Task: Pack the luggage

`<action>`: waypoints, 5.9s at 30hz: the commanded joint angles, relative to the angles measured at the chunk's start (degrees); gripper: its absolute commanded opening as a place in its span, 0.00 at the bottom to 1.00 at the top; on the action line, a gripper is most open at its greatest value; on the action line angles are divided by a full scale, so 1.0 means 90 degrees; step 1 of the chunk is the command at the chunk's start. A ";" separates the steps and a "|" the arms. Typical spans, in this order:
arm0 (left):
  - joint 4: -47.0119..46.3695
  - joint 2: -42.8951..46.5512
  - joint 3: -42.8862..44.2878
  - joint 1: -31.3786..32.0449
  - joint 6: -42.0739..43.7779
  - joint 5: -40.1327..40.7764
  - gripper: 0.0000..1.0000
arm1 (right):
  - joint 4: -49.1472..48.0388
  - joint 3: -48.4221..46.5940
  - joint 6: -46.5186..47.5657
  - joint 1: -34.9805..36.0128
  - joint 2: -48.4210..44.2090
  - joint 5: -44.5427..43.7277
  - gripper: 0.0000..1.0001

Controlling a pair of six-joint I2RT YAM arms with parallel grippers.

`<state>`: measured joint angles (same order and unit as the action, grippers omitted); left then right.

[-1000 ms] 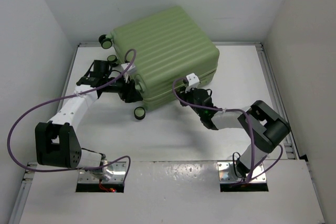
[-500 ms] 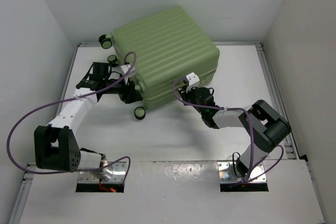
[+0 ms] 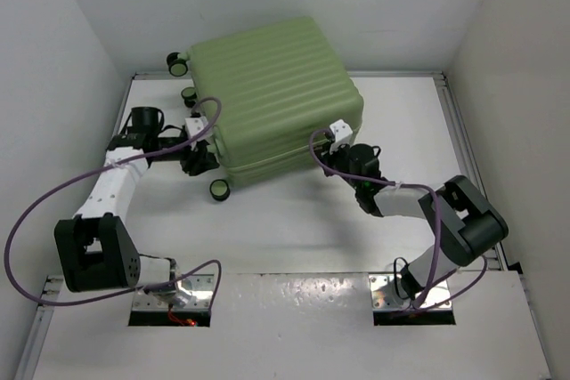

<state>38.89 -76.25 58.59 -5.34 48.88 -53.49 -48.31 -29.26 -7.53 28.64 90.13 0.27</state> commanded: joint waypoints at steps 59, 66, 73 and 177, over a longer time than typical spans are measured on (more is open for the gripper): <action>-0.0640 -0.3549 0.3354 -0.1136 -0.2648 0.3610 0.00 | -0.2291 -0.8940 -0.1322 -0.2909 0.7520 0.1718 0.00; -0.0766 -0.3608 0.3354 -0.0764 -0.2804 0.3805 0.00 | -0.1369 -1.1515 -0.1293 -0.2685 0.9078 0.1474 0.00; -0.0894 -0.3667 0.3295 -0.0764 -0.3067 0.3747 0.01 | -0.1342 -1.1046 -0.1185 -0.2421 0.9029 0.0801 0.00; -0.1314 0.2271 0.1458 -0.2102 -0.4289 0.2019 0.90 | 0.6158 -0.3908 -0.3938 0.0837 0.1599 0.1943 0.00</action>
<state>27.49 -57.98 68.49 -24.08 8.73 -30.55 -3.31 -67.51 -34.04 22.94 108.05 5.41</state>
